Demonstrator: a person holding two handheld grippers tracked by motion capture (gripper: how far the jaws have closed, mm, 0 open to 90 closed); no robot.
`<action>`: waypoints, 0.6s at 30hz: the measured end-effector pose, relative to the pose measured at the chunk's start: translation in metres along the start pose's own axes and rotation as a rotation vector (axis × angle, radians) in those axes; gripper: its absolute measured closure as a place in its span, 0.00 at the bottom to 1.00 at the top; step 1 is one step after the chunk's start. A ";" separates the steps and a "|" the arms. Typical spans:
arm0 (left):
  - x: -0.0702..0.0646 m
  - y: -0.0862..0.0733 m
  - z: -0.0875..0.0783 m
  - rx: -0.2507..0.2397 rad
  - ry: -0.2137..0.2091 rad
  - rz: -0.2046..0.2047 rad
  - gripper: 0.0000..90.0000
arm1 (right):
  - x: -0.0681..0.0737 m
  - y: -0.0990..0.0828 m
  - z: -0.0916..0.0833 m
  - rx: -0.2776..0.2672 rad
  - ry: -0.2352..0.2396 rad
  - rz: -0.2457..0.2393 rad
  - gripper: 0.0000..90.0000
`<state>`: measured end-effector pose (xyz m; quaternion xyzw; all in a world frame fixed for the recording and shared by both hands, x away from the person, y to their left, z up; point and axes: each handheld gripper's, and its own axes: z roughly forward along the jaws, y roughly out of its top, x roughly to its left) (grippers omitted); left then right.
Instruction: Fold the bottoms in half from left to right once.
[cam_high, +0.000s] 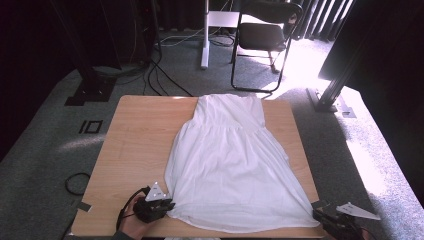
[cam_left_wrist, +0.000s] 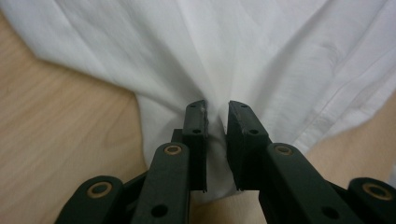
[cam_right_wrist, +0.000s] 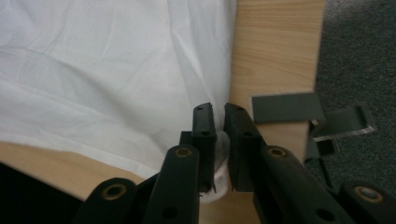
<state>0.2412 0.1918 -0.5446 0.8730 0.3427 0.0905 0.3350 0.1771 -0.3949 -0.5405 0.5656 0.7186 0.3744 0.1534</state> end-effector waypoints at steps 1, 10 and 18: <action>0.000 -0.003 -0.003 -0.003 -0.004 -0.007 0.84 | -0.002 -0.002 -0.004 0.000 -0.011 0.006 0.87; 0.031 0.012 -0.015 -0.137 0.143 -0.094 0.47 | -0.001 0.022 0.004 -0.072 -0.021 -0.025 0.58; 0.093 0.080 0.015 -0.203 0.227 -0.165 0.41 | 0.015 0.100 0.075 -0.124 0.000 -0.100 0.57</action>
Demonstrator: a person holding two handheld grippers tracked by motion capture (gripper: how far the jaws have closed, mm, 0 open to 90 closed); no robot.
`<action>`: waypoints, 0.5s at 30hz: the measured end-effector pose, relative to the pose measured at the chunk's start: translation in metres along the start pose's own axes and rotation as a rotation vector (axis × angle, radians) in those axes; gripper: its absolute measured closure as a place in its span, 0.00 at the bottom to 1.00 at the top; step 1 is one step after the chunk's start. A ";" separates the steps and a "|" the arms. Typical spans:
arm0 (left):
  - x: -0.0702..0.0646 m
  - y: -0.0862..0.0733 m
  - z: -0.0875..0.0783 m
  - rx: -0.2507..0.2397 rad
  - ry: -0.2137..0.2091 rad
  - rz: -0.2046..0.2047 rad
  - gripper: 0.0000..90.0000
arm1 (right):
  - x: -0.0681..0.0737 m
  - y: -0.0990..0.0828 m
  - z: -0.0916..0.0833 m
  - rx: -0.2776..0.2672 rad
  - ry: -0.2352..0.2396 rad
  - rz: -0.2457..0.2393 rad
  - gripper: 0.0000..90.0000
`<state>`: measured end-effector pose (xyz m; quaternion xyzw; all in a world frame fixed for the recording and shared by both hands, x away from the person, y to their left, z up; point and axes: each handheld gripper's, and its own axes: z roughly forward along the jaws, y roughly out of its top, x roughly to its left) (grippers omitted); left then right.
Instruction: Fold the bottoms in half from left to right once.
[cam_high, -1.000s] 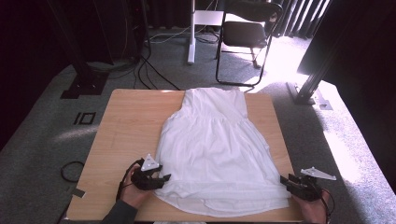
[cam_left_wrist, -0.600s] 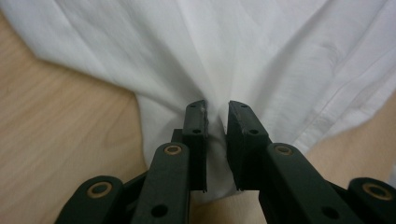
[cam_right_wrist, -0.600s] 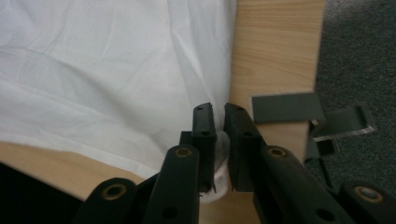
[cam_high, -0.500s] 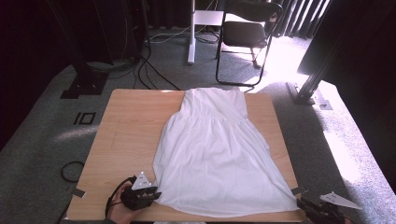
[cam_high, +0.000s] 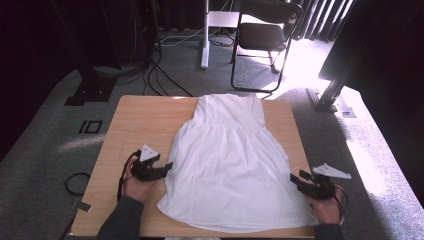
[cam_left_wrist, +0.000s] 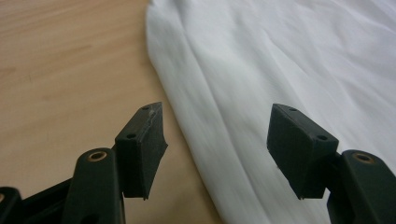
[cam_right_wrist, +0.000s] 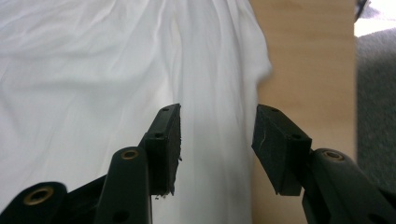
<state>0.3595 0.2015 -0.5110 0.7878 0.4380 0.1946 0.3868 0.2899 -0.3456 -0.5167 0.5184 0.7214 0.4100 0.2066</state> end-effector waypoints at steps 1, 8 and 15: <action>0.005 0.007 0.009 0.000 -0.005 -0.024 0.41 | -0.001 0.009 0.011 0.003 0.001 -0.004 0.56; 0.012 0.032 0.067 0.102 0.048 -0.024 0.41 | -0.005 0.048 0.080 0.083 -0.012 -0.015 0.52; 0.007 0.026 0.080 0.164 -0.006 0.008 0.94 | -0.010 0.046 0.107 0.166 -0.004 0.005 0.75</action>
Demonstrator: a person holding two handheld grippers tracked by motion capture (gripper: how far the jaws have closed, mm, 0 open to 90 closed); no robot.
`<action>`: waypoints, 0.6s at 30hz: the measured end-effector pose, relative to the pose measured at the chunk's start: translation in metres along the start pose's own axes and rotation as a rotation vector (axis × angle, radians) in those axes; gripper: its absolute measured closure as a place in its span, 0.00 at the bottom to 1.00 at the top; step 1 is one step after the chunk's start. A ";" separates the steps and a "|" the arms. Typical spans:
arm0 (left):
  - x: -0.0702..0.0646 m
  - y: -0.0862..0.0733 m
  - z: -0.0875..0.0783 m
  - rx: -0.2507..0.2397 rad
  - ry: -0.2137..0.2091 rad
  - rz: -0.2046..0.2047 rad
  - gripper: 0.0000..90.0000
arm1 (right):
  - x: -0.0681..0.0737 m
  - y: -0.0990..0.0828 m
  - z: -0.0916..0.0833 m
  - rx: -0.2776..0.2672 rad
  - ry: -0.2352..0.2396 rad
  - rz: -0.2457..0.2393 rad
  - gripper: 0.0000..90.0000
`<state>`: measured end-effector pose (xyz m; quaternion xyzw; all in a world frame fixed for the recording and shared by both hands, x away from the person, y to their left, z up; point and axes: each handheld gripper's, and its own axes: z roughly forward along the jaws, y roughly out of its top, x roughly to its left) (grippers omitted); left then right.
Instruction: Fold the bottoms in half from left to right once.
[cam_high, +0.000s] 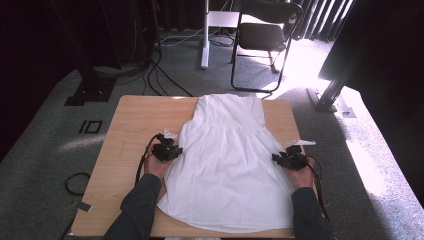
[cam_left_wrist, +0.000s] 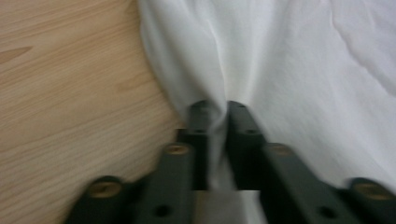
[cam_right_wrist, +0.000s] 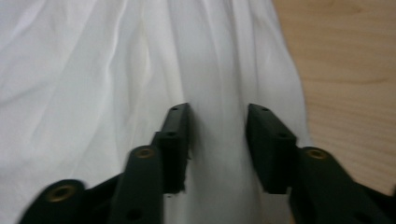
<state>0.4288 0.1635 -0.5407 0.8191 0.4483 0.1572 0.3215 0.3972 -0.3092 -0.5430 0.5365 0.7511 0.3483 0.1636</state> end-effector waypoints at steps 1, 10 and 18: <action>0.000 0.000 0.000 0.000 0.000 0.000 0.98 | 0.000 0.000 0.000 0.000 0.000 0.000 0.75; -0.001 -0.049 -0.040 -0.019 -0.075 -0.002 1.00 | 0.002 -0.031 -0.024 0.033 0.025 0.031 0.98; -0.020 -0.104 -0.086 -0.029 -0.109 0.000 0.99 | 0.027 -0.080 -0.063 0.038 0.099 0.034 0.98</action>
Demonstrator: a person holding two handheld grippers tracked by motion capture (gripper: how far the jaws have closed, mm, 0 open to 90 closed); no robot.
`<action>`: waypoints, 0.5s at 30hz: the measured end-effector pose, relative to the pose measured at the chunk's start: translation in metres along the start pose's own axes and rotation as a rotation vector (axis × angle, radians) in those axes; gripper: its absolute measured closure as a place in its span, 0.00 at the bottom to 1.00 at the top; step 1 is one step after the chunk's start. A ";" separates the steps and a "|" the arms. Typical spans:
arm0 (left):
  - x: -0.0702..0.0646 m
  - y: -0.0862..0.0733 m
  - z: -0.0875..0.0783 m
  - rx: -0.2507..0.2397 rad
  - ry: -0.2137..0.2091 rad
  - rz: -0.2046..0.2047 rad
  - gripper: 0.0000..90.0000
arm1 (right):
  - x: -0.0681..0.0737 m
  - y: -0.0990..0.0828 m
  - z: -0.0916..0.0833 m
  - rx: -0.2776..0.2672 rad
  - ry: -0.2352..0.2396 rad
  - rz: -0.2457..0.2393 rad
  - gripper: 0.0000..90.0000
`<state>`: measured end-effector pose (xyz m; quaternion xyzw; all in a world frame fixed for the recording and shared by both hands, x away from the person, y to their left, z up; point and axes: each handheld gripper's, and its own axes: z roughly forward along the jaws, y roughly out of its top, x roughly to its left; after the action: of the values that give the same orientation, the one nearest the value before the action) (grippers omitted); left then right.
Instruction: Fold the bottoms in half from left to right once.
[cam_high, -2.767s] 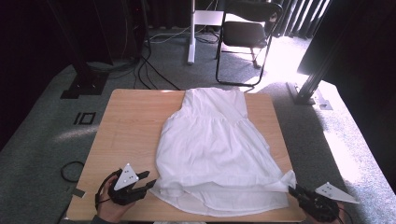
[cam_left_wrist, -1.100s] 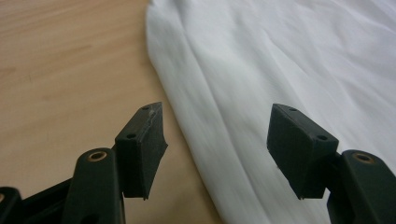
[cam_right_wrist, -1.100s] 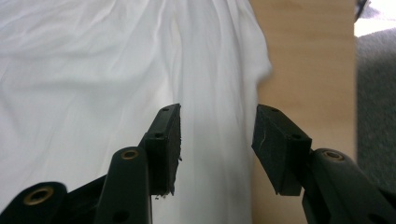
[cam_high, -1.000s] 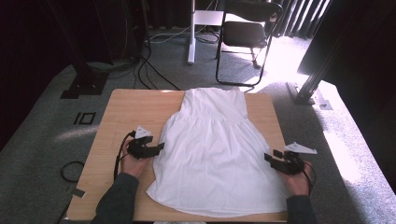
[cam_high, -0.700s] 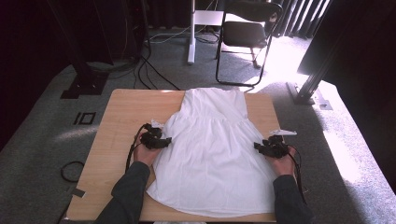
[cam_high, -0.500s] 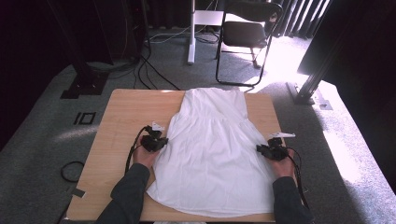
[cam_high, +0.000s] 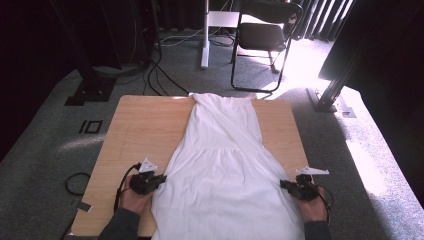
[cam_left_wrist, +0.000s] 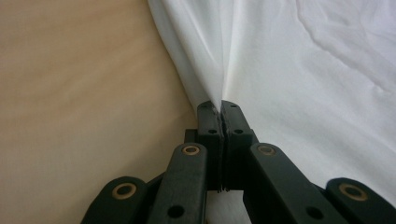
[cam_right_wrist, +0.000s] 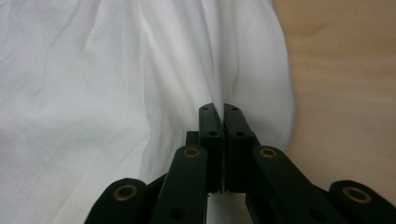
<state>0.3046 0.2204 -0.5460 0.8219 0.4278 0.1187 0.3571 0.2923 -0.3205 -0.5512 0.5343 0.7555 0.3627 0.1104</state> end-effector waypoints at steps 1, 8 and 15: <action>-0.002 -0.007 -0.006 0.002 -0.008 -0.006 0.99 | 0.003 -0.005 -0.004 -0.003 0.009 0.004 0.98; -0.005 -0.035 -0.031 0.003 -0.010 -0.030 0.89 | 0.000 -0.037 -0.036 -0.061 -0.033 0.103 0.84; 0.005 -0.002 -0.041 -0.127 0.083 -0.013 0.56 | 0.016 0.011 -0.034 -0.159 -0.021 -0.015 0.56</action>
<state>0.2859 0.2448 -0.5189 0.7890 0.4392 0.1774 0.3913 0.2750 -0.3187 -0.5160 0.5219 0.7272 0.4151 0.1631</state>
